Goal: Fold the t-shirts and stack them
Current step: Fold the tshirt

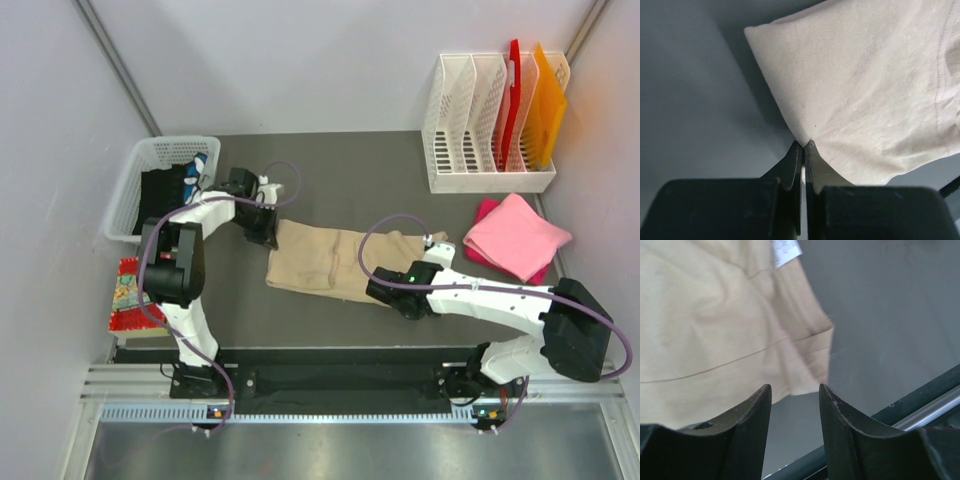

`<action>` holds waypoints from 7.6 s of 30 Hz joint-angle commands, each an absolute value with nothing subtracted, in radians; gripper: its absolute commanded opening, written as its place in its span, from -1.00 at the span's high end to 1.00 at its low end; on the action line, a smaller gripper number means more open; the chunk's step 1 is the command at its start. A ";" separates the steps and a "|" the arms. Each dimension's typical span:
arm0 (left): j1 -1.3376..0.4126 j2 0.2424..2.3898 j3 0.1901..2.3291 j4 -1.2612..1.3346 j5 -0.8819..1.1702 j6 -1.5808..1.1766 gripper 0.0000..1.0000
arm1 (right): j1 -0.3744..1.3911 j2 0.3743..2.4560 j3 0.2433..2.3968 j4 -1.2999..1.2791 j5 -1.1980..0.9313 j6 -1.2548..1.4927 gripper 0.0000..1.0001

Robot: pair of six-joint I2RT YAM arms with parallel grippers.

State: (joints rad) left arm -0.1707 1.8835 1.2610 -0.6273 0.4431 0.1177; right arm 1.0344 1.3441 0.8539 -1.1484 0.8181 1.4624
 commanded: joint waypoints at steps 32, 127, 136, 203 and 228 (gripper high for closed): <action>-0.139 1.689 1.620 -0.992 0.275 0.193 1.00 | 1.072 1.220 0.842 -1.155 0.856 1.477 0.14; -0.396 1.479 1.215 -0.494 0.230 -0.009 -0.96 | 0.471 1.563 0.956 0.221 -0.213 0.837 -0.06; -0.397 1.532 1.218 -0.479 0.287 0.021 -0.91 | 0.393 1.767 0.911 0.210 -0.259 0.882 0.00; -0.566 1.855 1.235 -0.390 0.252 0.063 -0.79 | 0.393 1.835 0.640 0.422 -0.333 0.884 0.10; -0.404 1.369 0.982 -0.422 0.219 0.176 -0.93 | 0.012 1.382 0.952 -0.095 -0.360 0.758 1.00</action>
State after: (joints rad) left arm -0.4309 1.4399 1.0592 -0.4549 0.2012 0.1448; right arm 0.0872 1.4380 0.8375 -0.0074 -0.3340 0.7956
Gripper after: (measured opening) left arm 0.962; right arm 0.055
